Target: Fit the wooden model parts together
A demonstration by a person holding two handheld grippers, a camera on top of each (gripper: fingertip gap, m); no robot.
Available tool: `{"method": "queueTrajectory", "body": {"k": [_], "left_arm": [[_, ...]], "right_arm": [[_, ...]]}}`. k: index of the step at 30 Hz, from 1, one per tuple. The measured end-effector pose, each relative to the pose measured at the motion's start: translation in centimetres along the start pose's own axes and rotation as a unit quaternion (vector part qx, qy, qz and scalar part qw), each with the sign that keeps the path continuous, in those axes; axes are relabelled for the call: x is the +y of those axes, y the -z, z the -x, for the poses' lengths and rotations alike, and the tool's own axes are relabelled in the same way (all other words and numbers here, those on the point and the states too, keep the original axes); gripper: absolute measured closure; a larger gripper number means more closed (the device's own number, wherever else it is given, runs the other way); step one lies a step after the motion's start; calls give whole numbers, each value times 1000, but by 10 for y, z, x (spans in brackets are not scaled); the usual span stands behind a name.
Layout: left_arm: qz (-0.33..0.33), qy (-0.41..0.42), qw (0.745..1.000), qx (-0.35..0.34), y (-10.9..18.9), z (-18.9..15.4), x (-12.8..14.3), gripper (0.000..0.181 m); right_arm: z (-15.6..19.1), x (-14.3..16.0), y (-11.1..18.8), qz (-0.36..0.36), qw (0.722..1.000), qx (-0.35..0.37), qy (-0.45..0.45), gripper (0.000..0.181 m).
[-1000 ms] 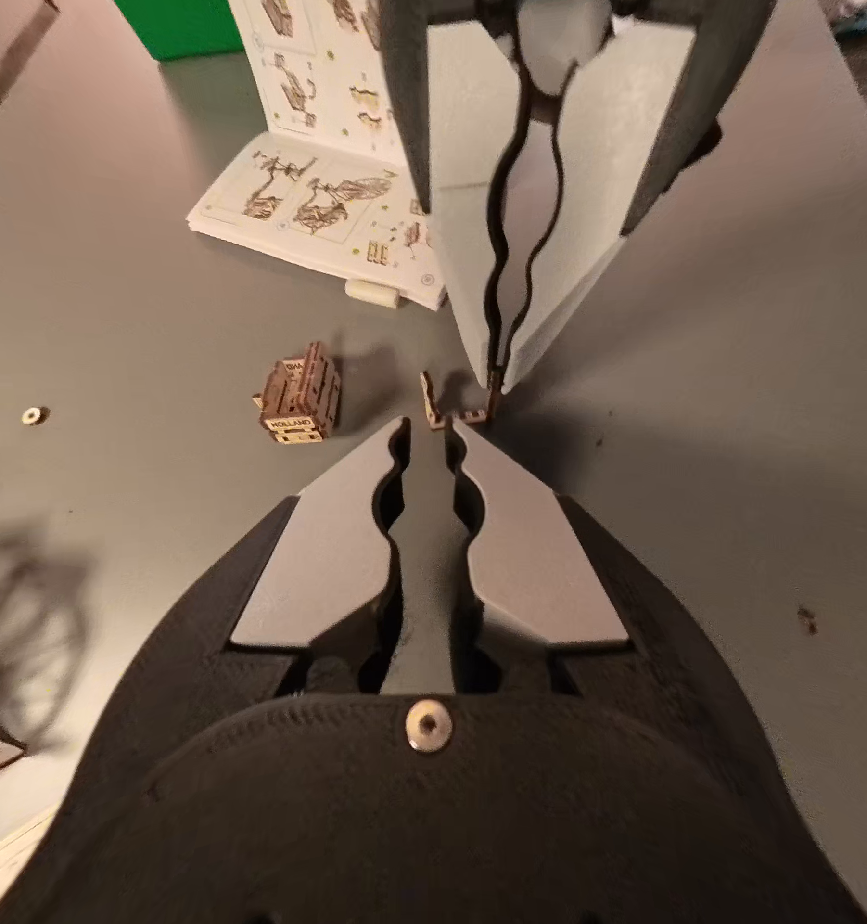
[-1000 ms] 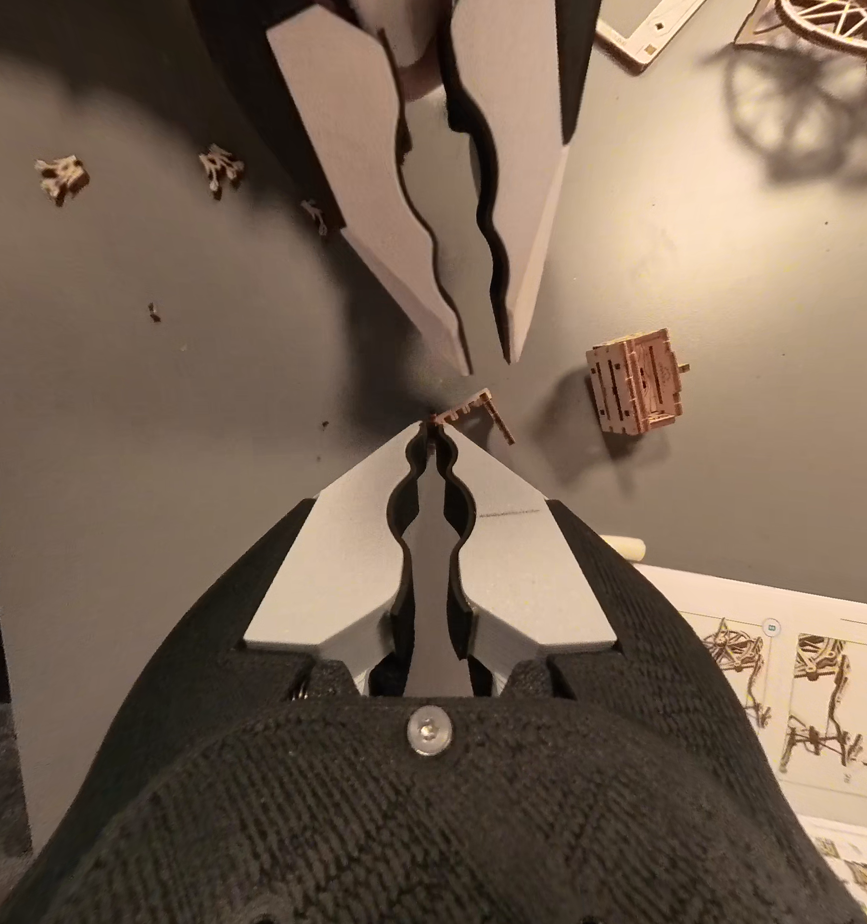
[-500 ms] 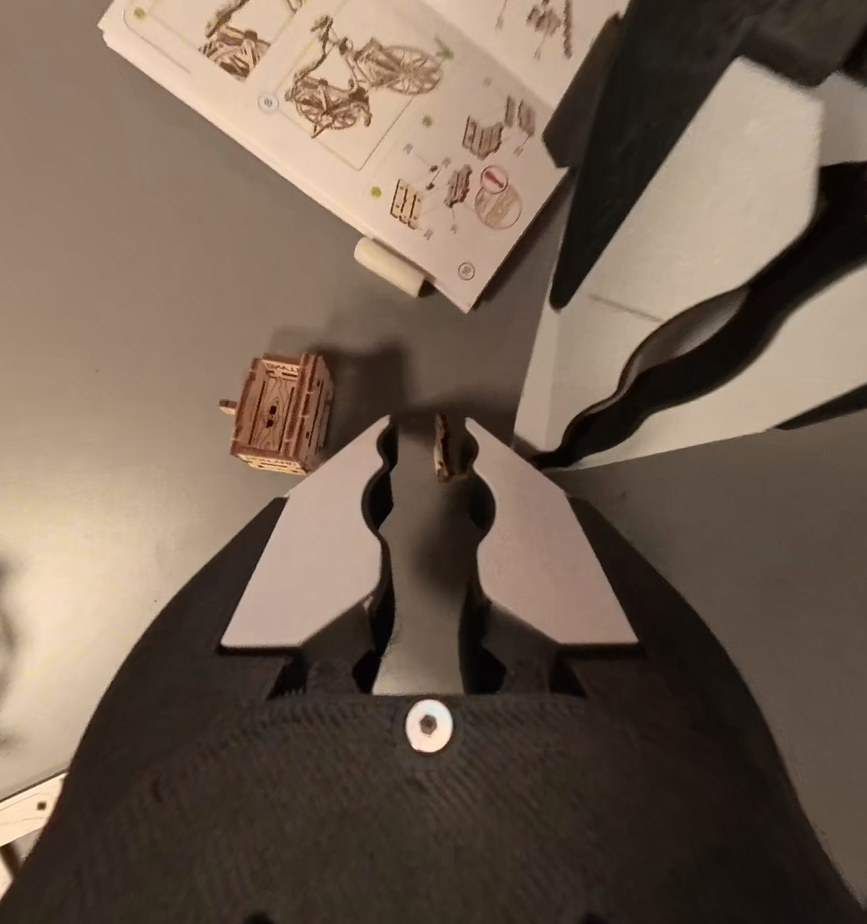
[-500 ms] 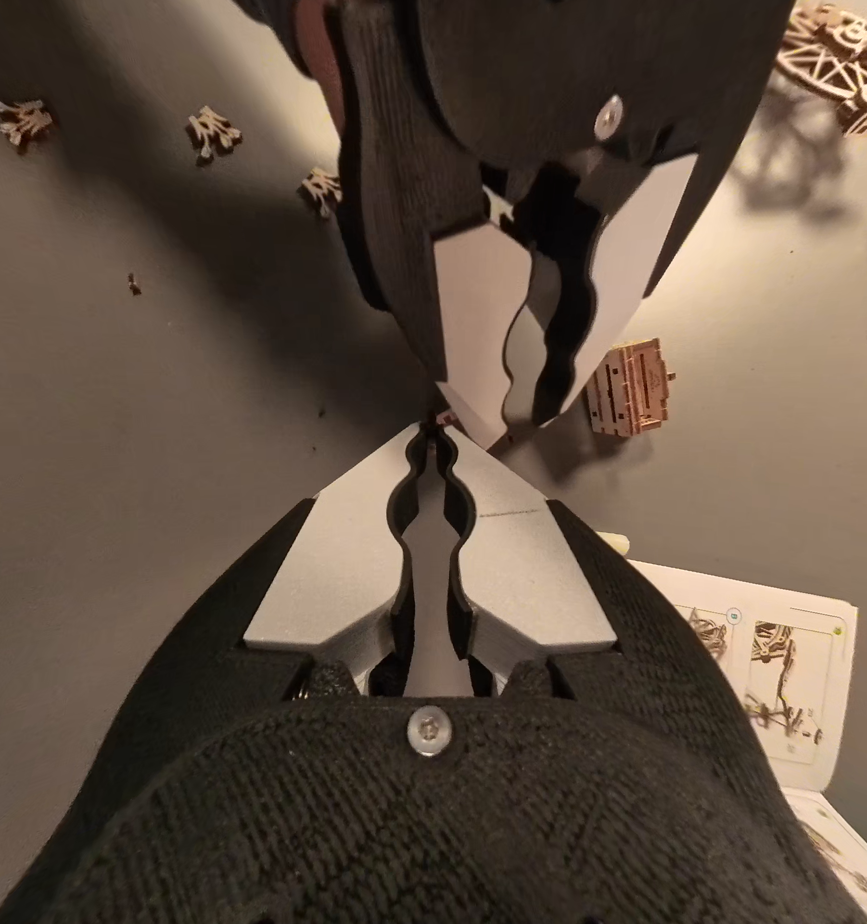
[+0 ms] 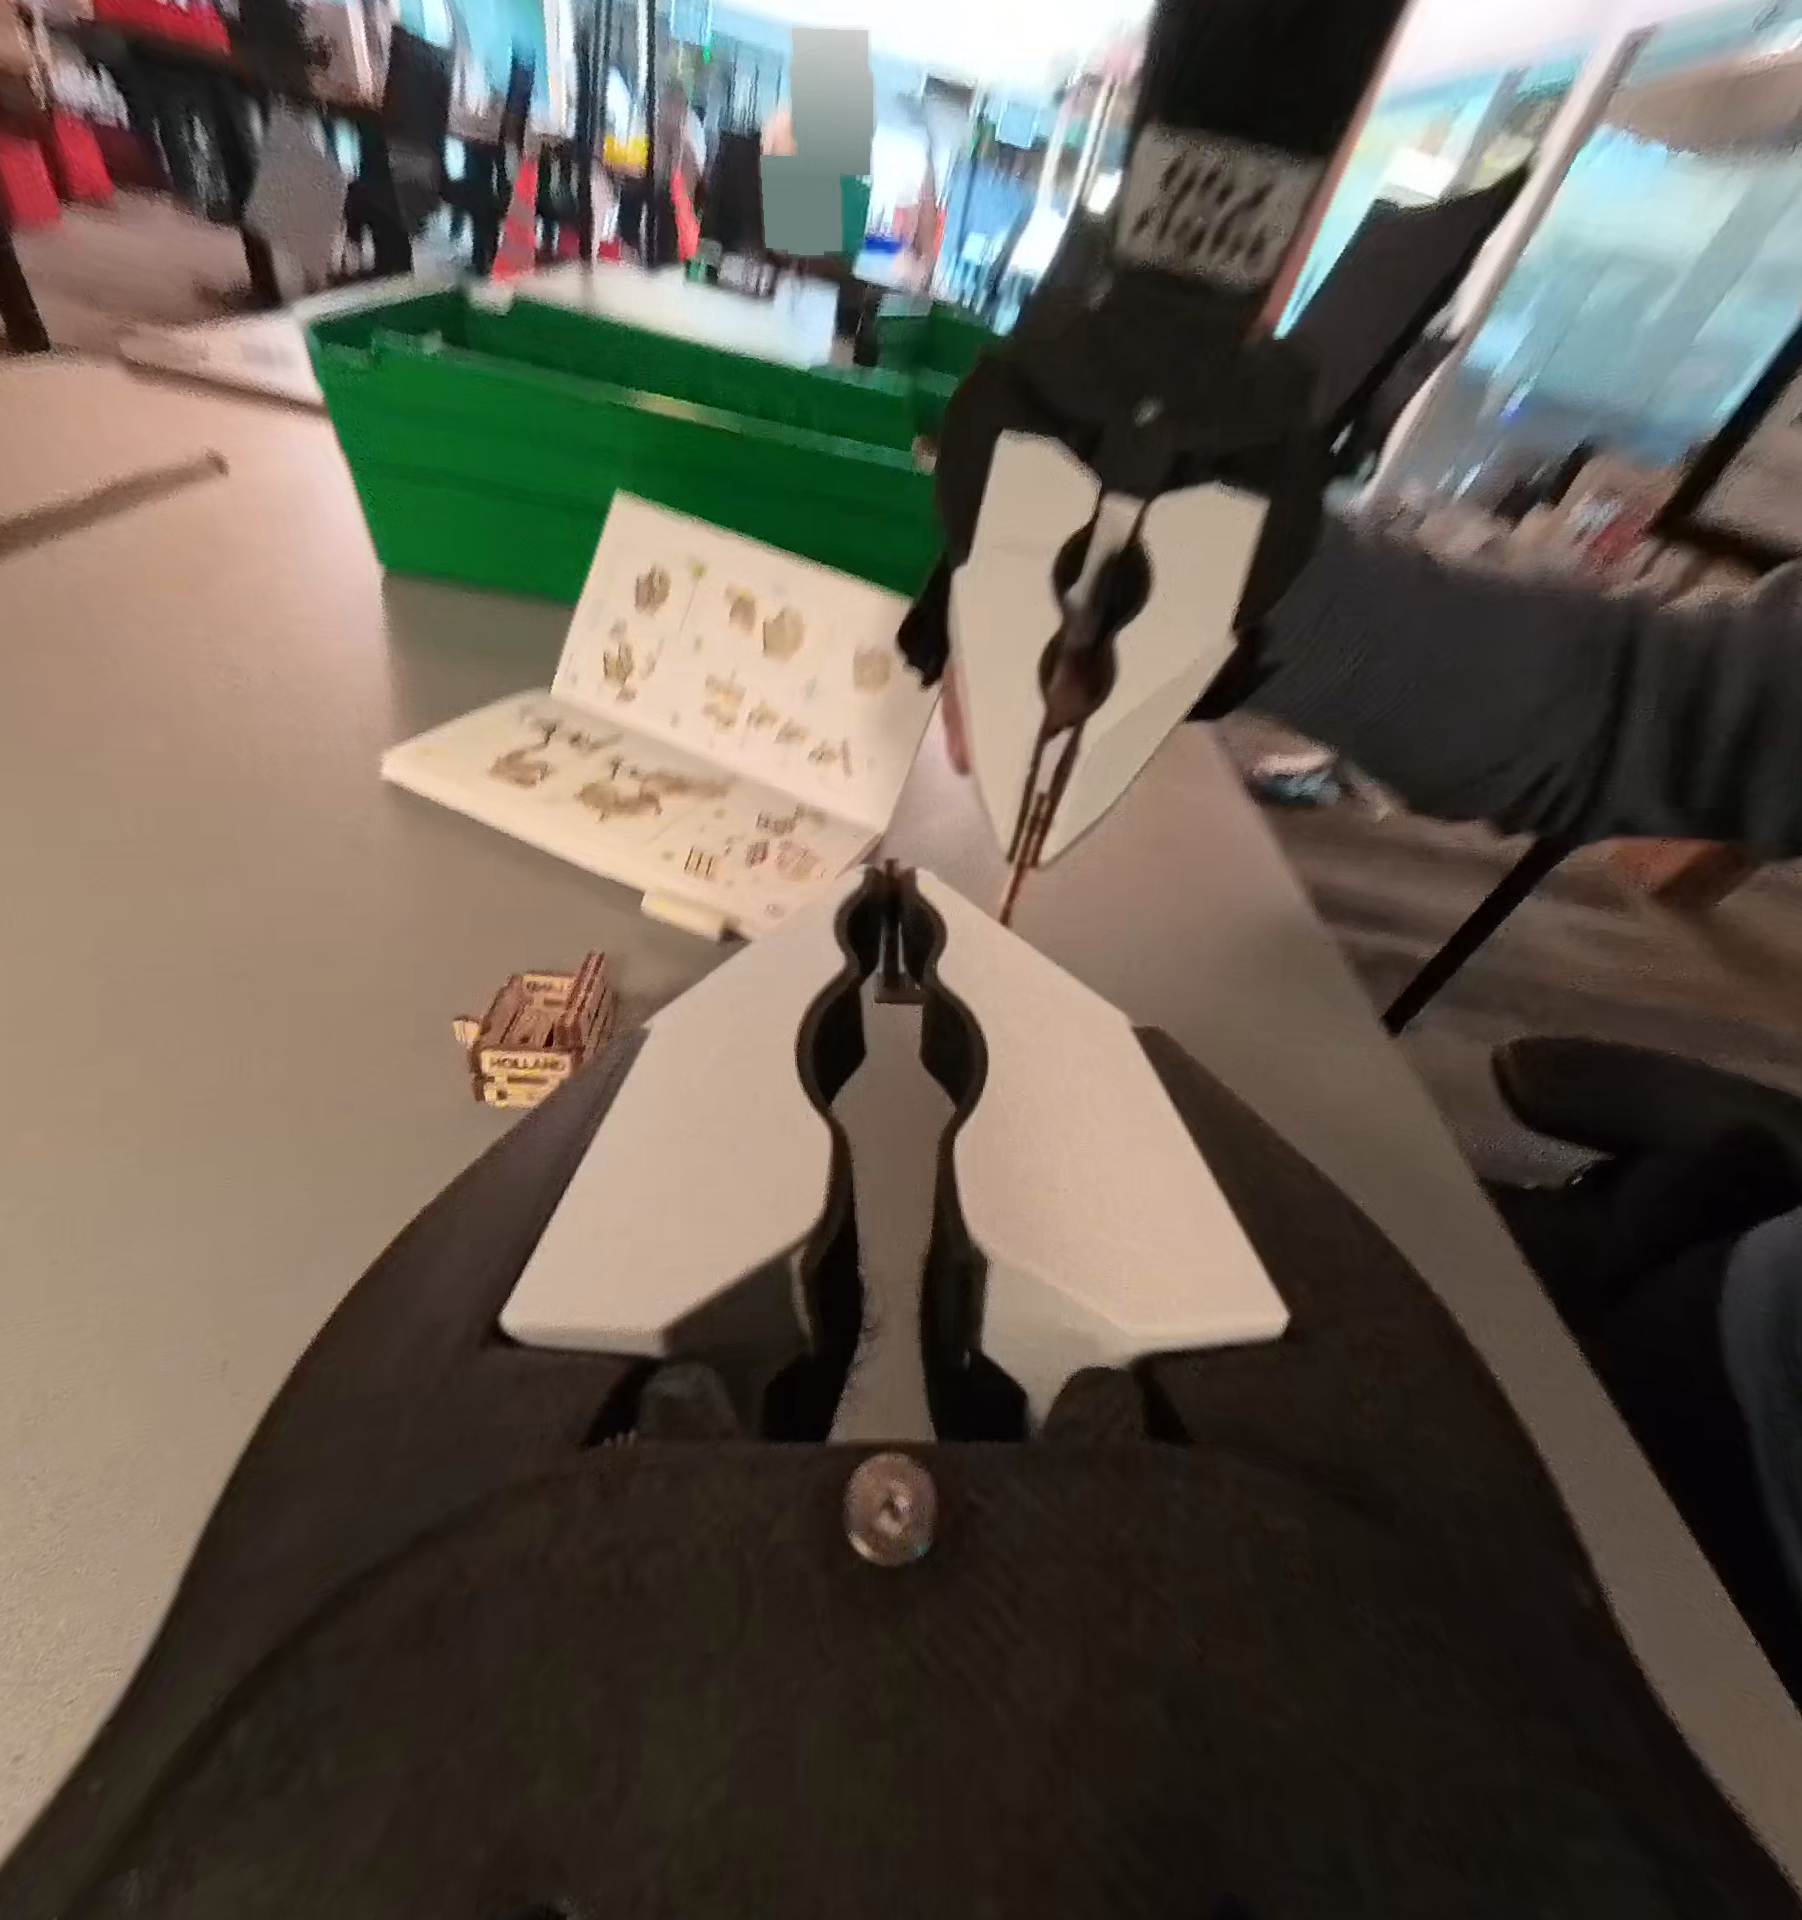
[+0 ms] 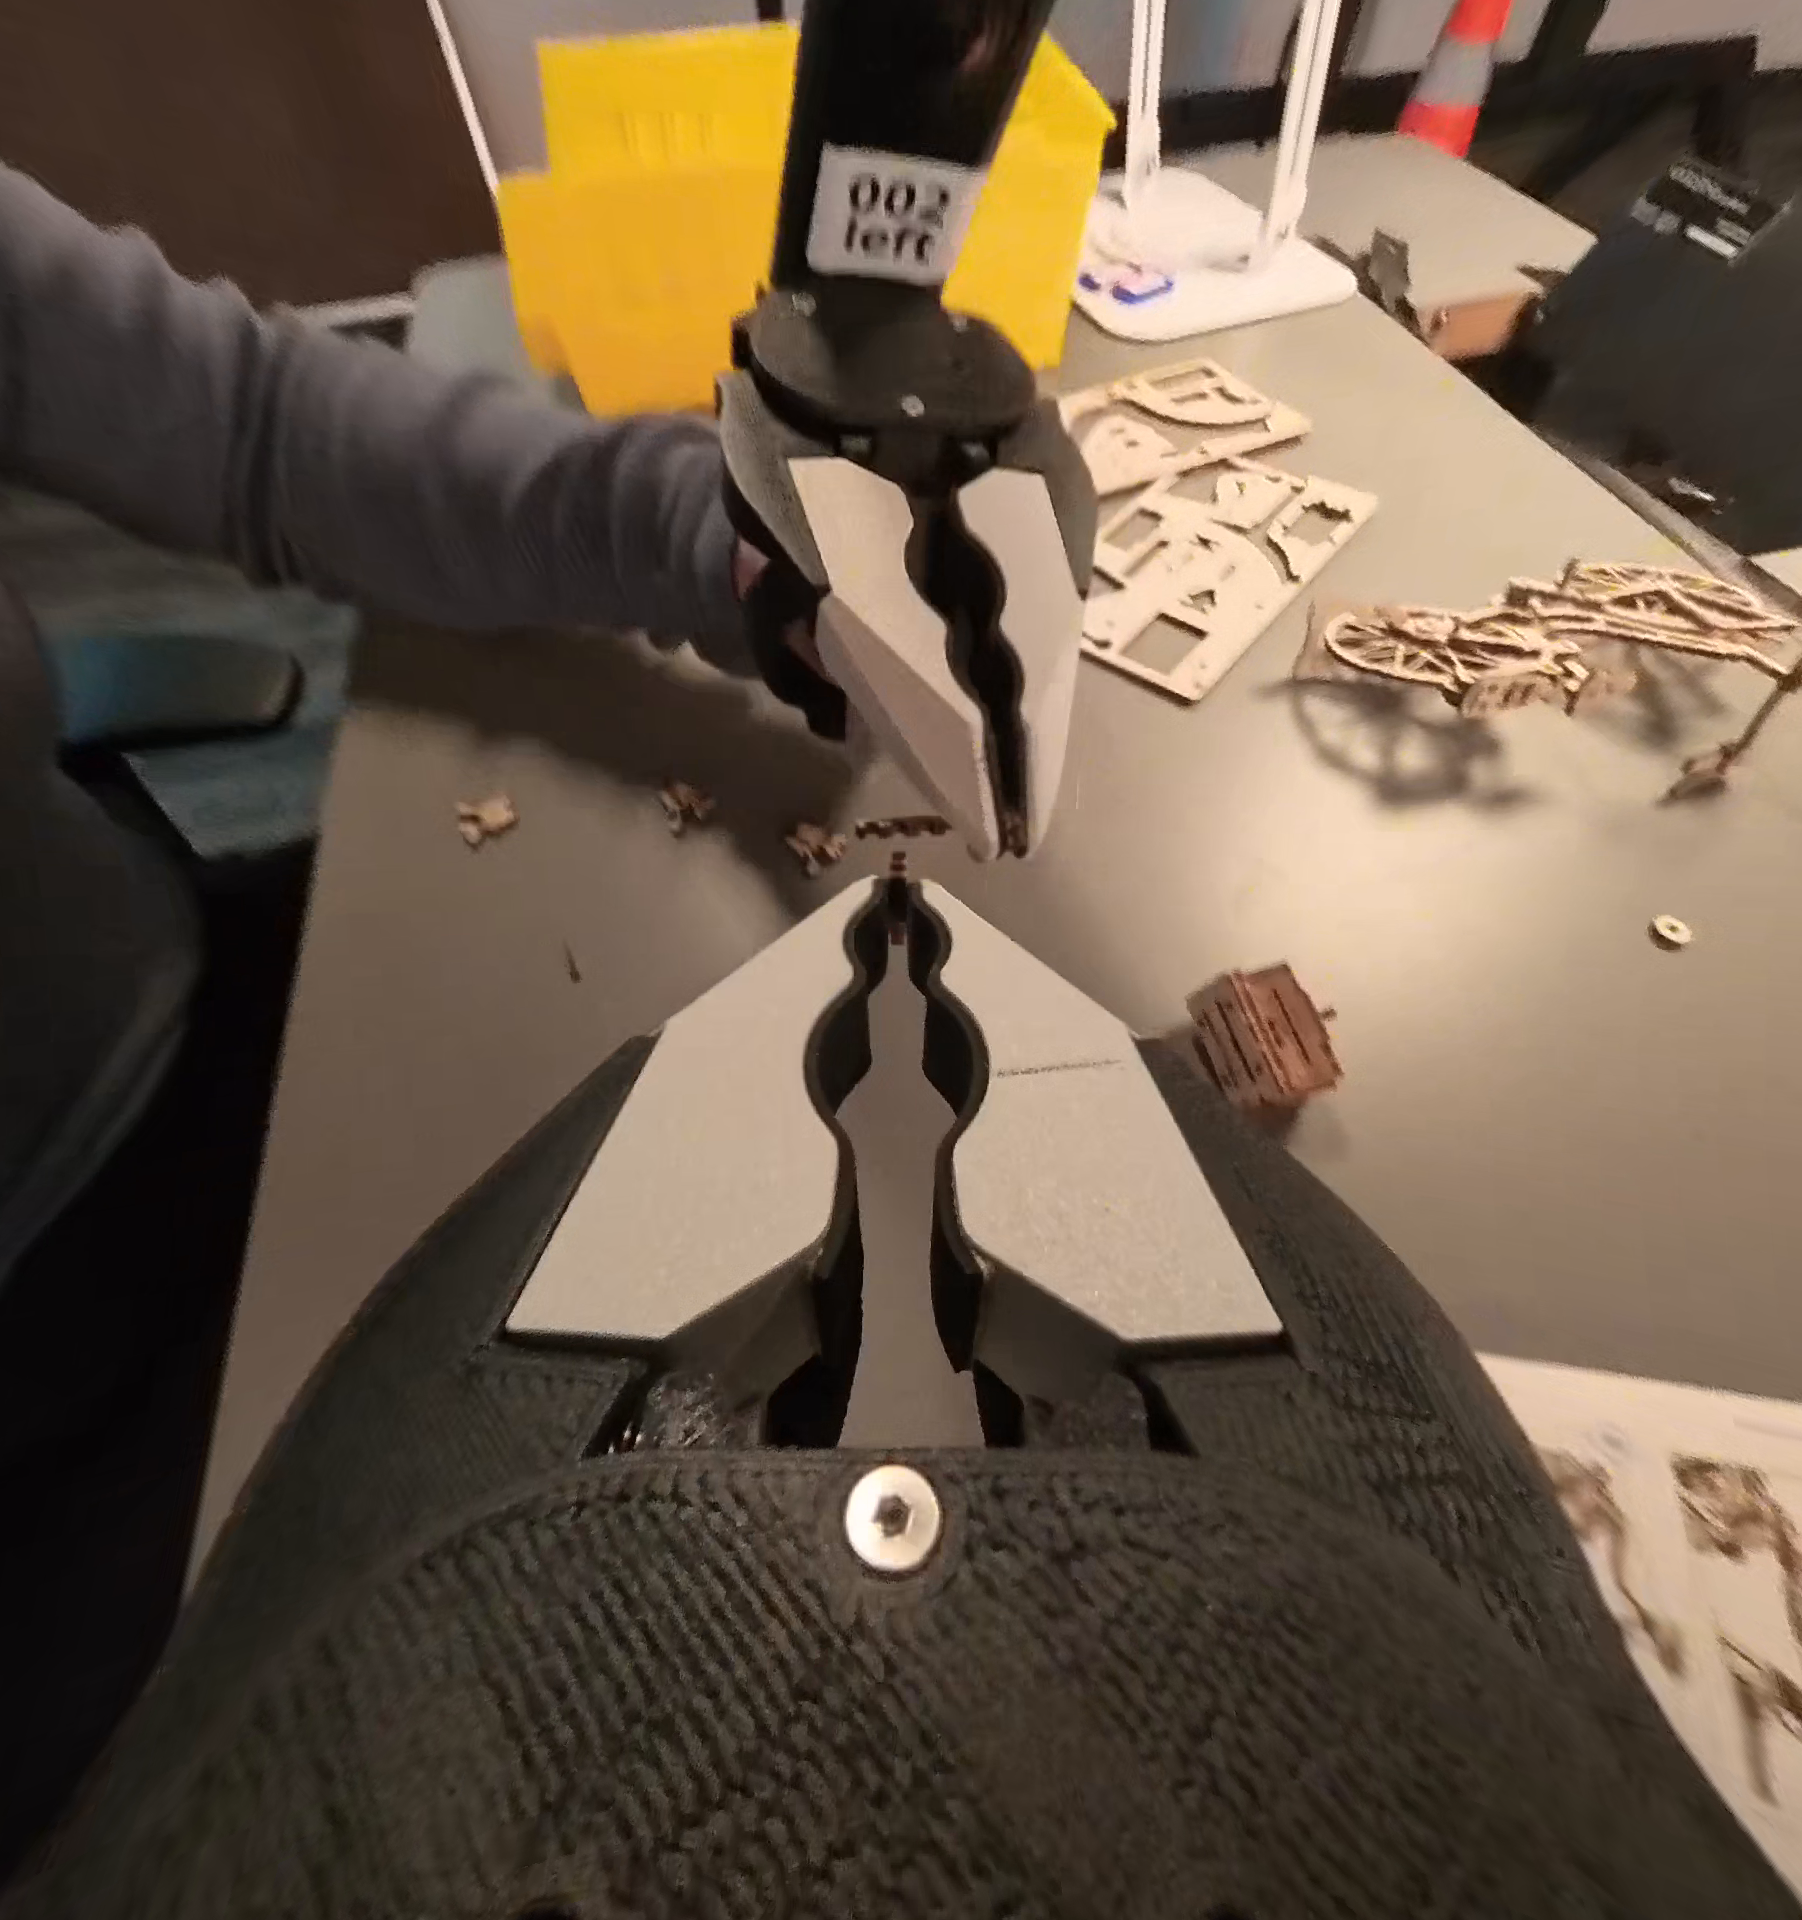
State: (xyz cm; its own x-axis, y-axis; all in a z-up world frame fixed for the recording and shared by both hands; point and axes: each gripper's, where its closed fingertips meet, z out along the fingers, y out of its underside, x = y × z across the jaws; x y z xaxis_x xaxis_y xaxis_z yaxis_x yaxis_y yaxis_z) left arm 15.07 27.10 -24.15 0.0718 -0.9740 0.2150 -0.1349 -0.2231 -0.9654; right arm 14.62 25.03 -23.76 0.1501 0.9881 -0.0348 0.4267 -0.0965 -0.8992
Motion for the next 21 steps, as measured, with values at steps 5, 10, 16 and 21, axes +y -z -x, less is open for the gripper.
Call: {"method": "queueTrajectory", "body": {"k": [5, 10, 16, 21], "left_arm": [[-122, -12, 992, 9, 39, -7, -25, 180], [-206, -11, 978, -15, 96, -7, -38, 180], [-263, -27, 963, -49, 148, -5, -36, 180], [-273, -57, 959, -44, 156, -9, -29, 180]], "right_arm": [[17, -28, -14, -49, 998, -40, -2, 181], [21, -50, -37, -17, 998, -52, 28, 181], [-7, 12, -94, 211, 977, -9, -25, 181], [-13, 26, -118, 284, 959, 3, -25, 180]]}}
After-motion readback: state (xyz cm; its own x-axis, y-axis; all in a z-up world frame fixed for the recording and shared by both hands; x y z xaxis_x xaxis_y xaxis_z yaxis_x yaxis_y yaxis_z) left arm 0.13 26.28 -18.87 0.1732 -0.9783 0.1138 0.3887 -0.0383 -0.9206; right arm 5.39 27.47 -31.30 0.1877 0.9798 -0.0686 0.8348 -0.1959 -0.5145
